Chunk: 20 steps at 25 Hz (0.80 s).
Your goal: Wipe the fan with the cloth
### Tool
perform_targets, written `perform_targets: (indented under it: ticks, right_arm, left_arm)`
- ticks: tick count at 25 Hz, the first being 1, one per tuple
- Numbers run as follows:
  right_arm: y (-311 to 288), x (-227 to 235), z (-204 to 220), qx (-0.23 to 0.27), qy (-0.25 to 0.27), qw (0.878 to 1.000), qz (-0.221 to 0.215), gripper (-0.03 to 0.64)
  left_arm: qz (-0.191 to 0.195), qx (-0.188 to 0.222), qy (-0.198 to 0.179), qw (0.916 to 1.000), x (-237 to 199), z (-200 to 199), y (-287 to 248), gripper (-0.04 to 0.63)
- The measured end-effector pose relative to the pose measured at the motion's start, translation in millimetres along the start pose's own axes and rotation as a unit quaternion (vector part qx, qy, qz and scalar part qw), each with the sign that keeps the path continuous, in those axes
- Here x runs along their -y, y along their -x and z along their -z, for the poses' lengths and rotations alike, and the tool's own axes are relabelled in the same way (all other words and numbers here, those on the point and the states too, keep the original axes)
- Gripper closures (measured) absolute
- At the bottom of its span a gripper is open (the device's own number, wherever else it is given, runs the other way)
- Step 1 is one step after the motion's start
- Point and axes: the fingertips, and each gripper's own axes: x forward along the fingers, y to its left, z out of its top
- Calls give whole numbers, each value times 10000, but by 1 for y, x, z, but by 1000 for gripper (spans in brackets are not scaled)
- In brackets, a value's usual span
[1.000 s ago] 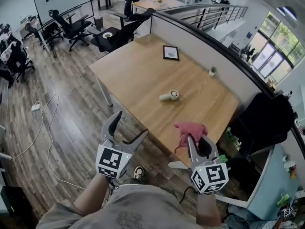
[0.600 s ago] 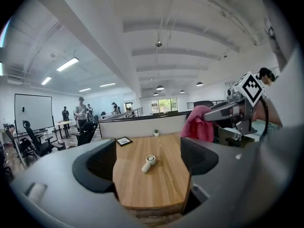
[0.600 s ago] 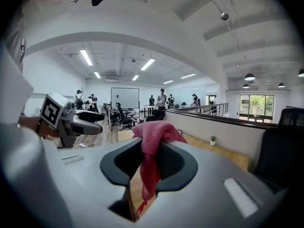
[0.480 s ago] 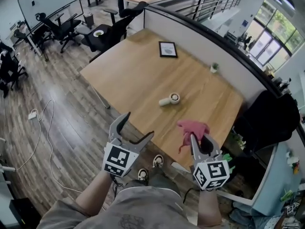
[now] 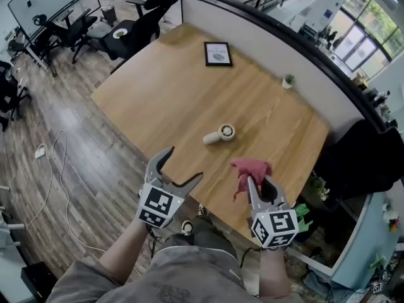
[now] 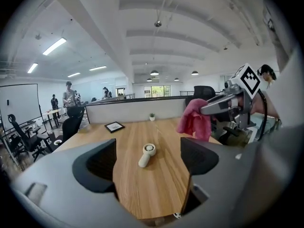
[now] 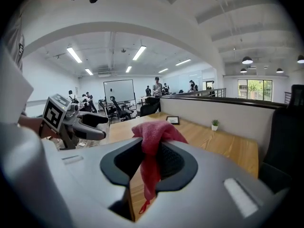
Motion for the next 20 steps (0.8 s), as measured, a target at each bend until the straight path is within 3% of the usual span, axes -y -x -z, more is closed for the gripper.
perform_targets:
  ticks: [13,20]
  right_arm:
    - [-113,66,24,-209,-29,9991,-364,534]
    - [-152,82,49,-448,-19,9977,-504,534]
  left_arm:
    - [391,-785,-144,9960,-12,64,-130,186]
    - [512,-1352,-326,9890,-18,98,-173,191]
